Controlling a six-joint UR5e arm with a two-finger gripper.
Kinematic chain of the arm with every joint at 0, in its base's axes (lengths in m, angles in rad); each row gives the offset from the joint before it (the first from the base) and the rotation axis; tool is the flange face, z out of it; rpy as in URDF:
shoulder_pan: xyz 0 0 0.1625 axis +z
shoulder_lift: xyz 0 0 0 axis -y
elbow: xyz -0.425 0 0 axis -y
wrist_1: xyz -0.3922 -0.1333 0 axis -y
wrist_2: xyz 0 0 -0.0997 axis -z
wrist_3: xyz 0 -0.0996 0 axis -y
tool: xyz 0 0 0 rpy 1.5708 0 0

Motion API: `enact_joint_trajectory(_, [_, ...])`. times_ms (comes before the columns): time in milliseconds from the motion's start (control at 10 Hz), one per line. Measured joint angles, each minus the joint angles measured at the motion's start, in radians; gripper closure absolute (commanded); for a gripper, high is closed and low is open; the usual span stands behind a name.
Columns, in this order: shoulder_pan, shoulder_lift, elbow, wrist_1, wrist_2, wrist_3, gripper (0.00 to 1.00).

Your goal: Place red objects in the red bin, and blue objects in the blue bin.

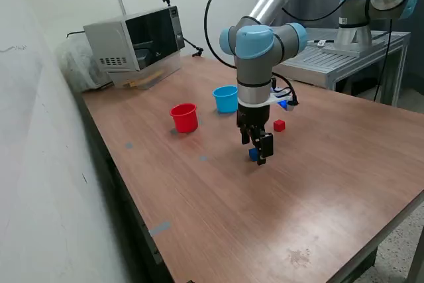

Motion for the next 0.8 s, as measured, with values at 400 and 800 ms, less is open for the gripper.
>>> enact_joint_trajectory(400, [-0.006, 0.001, 0.004, 0.001, -0.003, -0.002, 0.0])
enact_joint_trajectory(800, [-0.013, 0.0, 0.007, 0.004, -0.004, -0.007, 0.0])
